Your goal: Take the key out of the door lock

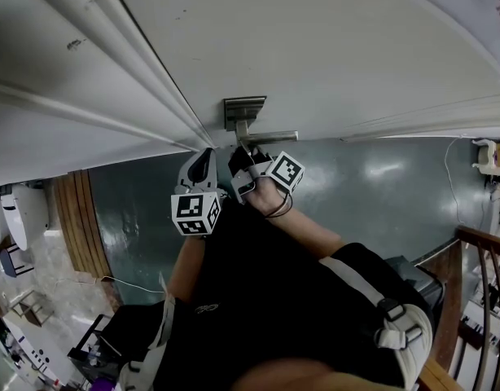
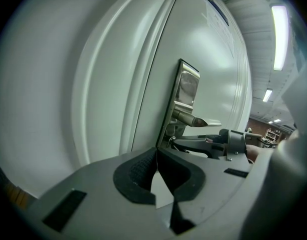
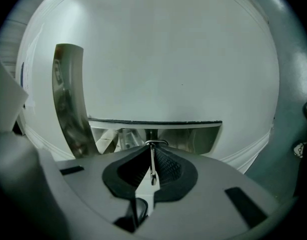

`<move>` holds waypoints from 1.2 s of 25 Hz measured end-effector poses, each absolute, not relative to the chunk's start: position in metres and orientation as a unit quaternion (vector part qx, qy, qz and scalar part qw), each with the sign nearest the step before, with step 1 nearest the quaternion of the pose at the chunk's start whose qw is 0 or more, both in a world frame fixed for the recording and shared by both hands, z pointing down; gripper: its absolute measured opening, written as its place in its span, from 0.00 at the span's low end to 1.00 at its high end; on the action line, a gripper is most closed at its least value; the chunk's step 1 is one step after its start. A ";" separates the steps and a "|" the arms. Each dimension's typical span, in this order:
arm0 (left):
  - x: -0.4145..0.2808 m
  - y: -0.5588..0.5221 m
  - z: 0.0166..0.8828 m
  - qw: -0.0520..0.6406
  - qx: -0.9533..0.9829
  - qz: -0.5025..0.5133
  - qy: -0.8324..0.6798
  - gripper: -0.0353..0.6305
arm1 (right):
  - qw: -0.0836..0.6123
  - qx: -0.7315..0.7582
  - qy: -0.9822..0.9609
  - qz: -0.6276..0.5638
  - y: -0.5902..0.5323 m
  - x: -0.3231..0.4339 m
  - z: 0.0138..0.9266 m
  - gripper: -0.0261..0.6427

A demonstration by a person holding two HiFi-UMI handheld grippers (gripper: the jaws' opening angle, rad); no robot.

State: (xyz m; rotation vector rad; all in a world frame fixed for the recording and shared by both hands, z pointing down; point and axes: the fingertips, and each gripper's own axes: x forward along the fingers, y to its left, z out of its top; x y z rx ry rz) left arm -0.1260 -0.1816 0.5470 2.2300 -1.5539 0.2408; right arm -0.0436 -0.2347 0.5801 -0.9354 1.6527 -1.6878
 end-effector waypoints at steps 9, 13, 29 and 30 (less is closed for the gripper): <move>-0.127 -0.177 0.546 0.203 0.803 0.085 -0.554 0.09 | 0.333 -0.353 0.587 -0.648 -0.234 -0.043 0.581 0.08; -0.128 -0.173 0.546 0.204 0.805 0.085 -0.550 0.09 | 0.333 -0.358 0.588 -0.644 -0.233 -0.043 0.580 0.08; -0.127 -0.177 0.549 0.205 0.827 0.084 -0.516 0.09 | 0.329 -0.366 0.612 -0.618 -0.216 -0.041 0.578 0.08; -0.127 -0.177 0.549 0.206 0.829 0.084 -0.513 0.09 | 0.328 -0.368 0.614 -0.617 -0.216 -0.040 0.579 0.08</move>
